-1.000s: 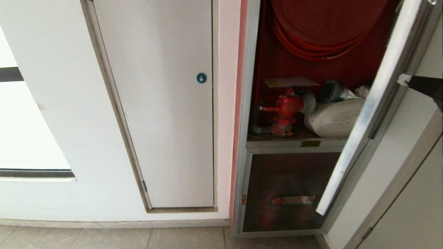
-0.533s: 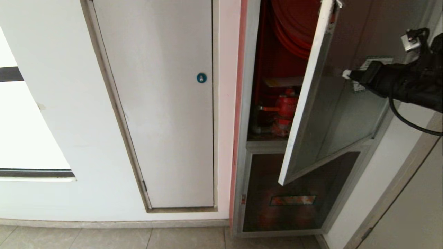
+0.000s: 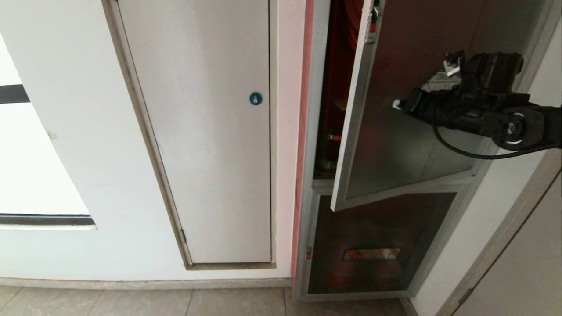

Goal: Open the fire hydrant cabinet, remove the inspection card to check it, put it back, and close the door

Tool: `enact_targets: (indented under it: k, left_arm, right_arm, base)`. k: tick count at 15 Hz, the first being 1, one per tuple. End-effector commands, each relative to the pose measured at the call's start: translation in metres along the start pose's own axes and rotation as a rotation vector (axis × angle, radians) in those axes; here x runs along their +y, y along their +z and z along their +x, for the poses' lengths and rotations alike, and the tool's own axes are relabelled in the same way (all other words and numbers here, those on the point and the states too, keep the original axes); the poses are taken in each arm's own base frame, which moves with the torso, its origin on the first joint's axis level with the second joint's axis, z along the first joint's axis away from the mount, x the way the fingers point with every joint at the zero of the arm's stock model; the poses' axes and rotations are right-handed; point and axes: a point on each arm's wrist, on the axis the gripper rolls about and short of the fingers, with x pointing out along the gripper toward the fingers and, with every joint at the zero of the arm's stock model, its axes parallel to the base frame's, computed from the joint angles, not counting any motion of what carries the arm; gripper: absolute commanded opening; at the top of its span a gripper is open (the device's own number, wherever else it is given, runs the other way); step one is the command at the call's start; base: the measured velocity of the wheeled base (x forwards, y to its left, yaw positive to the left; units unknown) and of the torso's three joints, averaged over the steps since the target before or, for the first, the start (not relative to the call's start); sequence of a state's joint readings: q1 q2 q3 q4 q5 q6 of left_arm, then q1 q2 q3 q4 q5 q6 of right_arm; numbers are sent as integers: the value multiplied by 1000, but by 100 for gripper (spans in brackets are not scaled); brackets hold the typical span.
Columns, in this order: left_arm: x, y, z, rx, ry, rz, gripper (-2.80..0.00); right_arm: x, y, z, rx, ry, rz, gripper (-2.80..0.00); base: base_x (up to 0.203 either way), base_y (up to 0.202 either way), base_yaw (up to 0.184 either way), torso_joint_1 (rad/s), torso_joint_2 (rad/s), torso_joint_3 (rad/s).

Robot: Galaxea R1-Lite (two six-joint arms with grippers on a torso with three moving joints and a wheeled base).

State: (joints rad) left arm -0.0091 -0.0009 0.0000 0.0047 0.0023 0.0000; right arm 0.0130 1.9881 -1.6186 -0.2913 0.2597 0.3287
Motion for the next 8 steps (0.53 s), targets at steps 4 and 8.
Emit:
enact_targets:
  k: [4,8]
  left_arm:
    - [0,0,0,-1,0,0,-280]
    - [0,0,0,1,-1,0,-280]
  right_arm:
    - [33,-20,14,49,5,-49,-280]
    - [64,-31,-21,126,38,-87,-280]
  base:
    - [0,0,0,0,0,0]
    - [0,0,0,0,0,0]
